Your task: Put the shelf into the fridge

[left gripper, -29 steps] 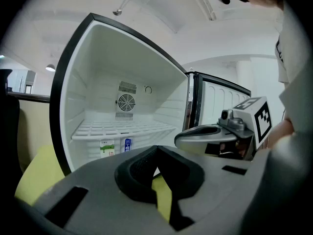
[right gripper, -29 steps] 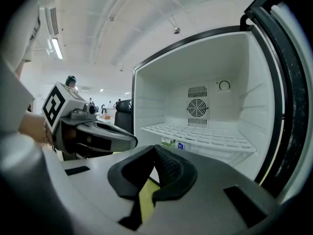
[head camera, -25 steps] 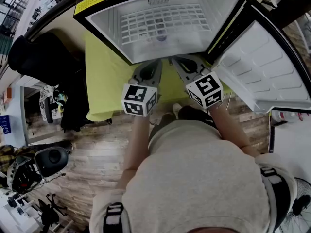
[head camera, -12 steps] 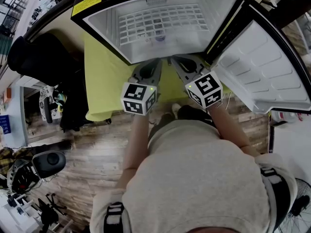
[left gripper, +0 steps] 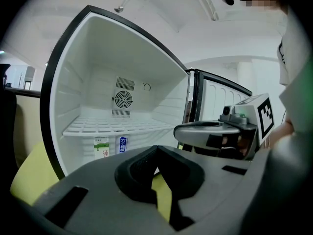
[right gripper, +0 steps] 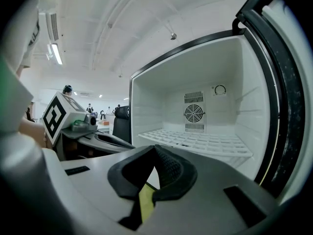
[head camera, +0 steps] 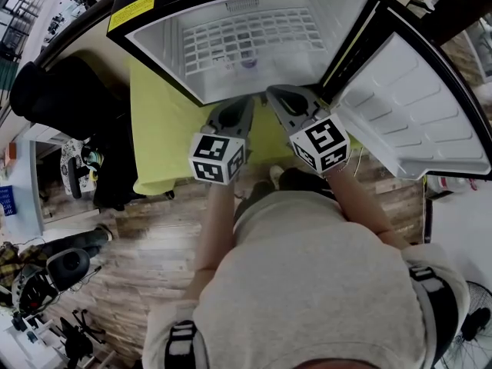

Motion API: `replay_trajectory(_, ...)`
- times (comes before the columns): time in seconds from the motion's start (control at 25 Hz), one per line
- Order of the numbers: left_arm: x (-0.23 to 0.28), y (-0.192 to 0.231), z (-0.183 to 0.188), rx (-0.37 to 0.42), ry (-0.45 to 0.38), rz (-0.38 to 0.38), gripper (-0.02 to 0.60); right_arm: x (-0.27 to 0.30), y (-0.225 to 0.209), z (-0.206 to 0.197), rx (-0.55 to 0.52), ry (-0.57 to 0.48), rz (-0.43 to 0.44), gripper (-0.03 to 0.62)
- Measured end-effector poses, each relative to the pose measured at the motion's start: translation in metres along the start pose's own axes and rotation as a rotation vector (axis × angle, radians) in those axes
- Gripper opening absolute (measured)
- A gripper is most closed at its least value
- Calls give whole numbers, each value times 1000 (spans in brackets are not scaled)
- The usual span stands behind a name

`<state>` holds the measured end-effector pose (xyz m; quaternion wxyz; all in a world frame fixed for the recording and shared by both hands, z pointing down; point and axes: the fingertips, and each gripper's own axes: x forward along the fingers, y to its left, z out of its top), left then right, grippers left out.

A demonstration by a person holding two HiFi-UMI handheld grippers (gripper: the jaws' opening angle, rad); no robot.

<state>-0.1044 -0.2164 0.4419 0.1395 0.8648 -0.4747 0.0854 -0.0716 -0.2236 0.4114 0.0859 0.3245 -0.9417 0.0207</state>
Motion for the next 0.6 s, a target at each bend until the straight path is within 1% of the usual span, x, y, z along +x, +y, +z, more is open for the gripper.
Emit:
replay_trajectory(0.36,0,0,-1,-15,0,6,12,-2,-2,0,-12,4,-1,11)
replay_trajectory(0.6,1,-6,1,-33,-19,6,12,-5,-2,-5,-25,24,5,11)
